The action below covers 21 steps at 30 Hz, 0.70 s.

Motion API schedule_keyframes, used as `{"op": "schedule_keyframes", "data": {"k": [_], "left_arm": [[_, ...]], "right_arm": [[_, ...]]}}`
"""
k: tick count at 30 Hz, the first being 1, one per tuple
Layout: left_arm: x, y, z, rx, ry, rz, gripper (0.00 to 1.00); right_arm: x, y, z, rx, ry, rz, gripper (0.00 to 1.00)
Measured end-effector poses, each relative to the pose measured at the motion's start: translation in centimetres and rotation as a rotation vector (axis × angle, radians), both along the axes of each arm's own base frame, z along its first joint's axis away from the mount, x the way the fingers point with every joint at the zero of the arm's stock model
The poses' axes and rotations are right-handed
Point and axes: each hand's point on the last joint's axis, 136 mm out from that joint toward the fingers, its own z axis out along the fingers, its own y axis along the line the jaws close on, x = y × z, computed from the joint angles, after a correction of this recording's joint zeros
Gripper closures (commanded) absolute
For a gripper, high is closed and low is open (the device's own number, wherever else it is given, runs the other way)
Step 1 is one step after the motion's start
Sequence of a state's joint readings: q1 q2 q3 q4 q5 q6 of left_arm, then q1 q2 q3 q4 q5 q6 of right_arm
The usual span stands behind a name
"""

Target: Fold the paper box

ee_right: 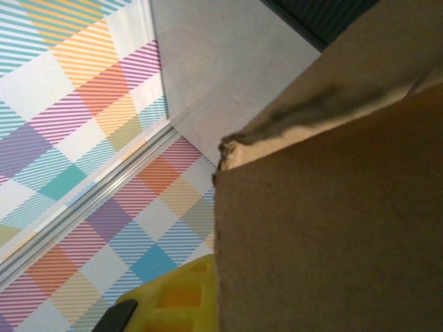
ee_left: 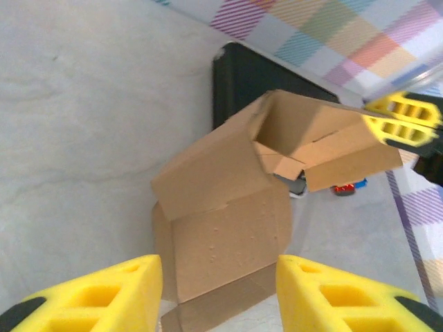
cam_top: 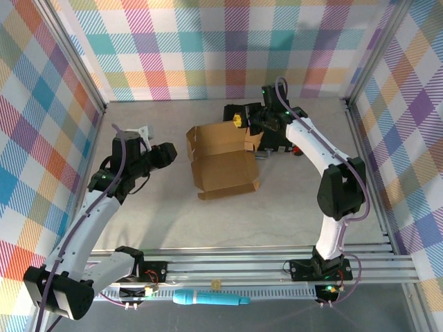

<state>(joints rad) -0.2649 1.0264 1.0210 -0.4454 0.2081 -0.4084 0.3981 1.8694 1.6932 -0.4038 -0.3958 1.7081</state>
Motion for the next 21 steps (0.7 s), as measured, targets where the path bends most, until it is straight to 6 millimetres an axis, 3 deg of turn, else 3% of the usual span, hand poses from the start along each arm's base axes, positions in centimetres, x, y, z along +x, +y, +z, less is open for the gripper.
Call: {"op": "schedule_keyframes", "data": {"k": [4,5,8,13,17,21], "left_arm": [[0.9,-0.9,0.7,0.066,-0.017,-0.072,0.49],[1.2,-1.2,0.4,0.093,-0.013,-0.09,0.44],[1.6,-2.7,-1.3,0.182,0.007,-0.156,0.36],[2.1,-4.0,-4.6,0.338,0.043,-0.198,0.35],[3.3,-3.0,-6.1,0.439,0.061,-0.137,0.41],[4.9,-1.8,-7.4,0.52,0.081,-0.057,0.57]], "right_arm": [[0.3,0.3,1.2,0.013,-0.027,0.01,1.0],[0.3,0.4,1.5,0.017,-0.033,0.011,1.0],[0.6,0.7,2.0,0.026,-0.045,0.018,1.0],[0.6,1.1,1.5,0.025,-0.032,0.029,1.0],[0.5,1.3,1.3,0.026,-0.028,0.035,1.0],[0.3,1.7,1.2,0.029,-0.022,0.042,1.0]]}}
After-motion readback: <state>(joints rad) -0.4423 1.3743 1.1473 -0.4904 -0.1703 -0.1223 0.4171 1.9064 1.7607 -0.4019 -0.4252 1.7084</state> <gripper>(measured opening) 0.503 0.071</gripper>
